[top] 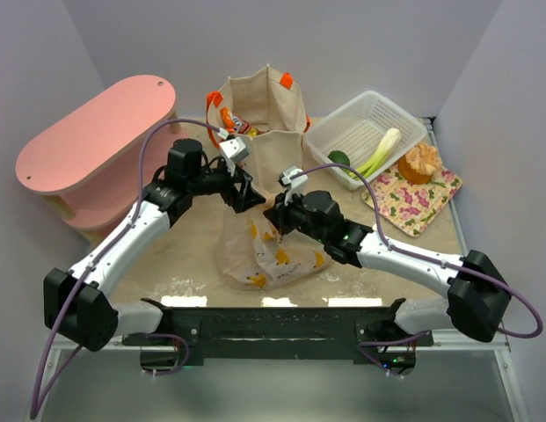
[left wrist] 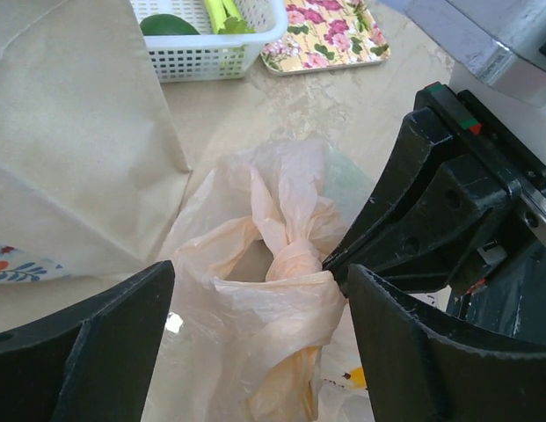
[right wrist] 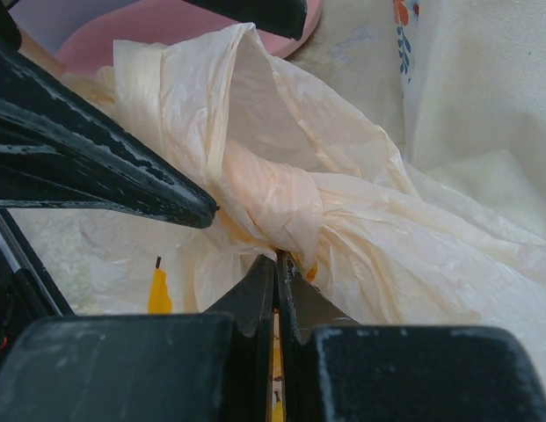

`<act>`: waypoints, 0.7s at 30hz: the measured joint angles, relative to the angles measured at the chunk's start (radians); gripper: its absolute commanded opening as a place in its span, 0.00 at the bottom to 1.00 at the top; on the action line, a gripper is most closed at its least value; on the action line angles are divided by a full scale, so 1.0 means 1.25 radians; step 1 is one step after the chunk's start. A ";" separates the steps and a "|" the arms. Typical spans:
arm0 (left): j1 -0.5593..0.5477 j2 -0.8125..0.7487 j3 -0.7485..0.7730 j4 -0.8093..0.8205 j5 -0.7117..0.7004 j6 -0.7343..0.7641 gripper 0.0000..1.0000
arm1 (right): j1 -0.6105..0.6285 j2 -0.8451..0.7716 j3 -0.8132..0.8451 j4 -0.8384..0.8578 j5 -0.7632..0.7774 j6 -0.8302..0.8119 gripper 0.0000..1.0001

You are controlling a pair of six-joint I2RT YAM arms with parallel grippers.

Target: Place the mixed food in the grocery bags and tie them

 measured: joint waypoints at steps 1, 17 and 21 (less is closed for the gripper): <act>-0.003 0.003 0.000 0.000 0.000 0.000 0.76 | 0.000 0.001 0.000 0.001 0.000 0.000 0.00; -0.031 0.050 0.001 -0.049 0.058 0.026 0.00 | 0.000 0.003 0.000 -0.010 0.007 -0.008 0.20; -0.034 0.047 -0.001 -0.053 0.058 0.036 0.00 | 0.000 -0.006 0.007 -0.046 0.004 -0.003 0.56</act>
